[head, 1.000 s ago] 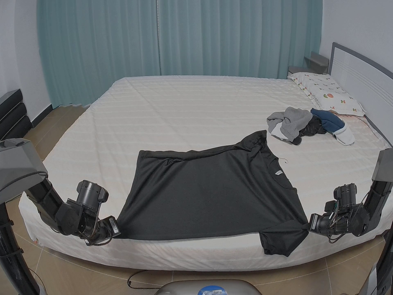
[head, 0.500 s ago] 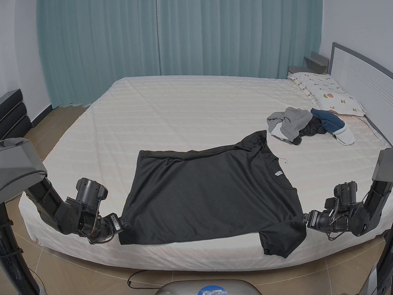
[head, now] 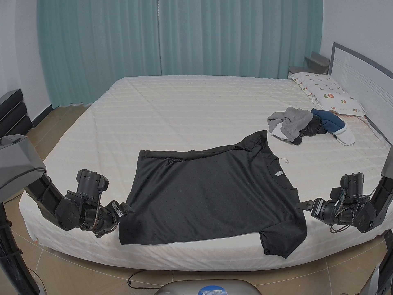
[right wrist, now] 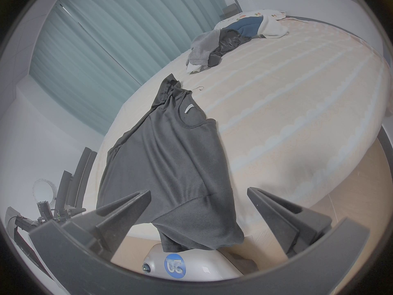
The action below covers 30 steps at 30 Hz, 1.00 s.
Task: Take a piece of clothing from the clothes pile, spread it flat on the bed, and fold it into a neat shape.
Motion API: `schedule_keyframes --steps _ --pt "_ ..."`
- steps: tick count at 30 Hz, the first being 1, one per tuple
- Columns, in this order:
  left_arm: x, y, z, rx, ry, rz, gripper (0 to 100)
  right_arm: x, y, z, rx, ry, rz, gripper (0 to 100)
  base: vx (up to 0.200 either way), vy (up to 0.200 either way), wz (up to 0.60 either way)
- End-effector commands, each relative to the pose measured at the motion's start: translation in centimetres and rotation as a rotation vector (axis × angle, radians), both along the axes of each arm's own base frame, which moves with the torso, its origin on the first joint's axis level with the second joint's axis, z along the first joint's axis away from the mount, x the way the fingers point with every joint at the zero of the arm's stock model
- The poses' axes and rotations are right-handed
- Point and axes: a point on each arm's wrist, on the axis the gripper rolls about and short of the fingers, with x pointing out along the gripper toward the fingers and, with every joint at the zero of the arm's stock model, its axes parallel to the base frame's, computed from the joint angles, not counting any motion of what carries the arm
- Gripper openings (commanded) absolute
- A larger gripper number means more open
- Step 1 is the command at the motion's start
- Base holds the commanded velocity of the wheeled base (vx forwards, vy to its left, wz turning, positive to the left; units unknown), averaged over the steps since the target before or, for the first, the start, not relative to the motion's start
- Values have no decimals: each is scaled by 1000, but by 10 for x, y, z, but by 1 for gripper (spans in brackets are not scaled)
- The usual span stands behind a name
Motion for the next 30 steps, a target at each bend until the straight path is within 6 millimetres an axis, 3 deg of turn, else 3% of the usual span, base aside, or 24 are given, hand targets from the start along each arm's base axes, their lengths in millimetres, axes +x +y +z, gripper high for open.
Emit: schedule_keyframes --steps 1,19,30 --pt "0 -1 1 -2 -7 -2 100 0 1 1 1 -4 5 100 0 -200 0" --pt "8 0 10 -43 -54 44 100 1 8 -1 32 10 3 100 0 0 0" --pt "17 10 14 -77 -75 69 100 1 11 -2 36 17 12 100 164 0 0"
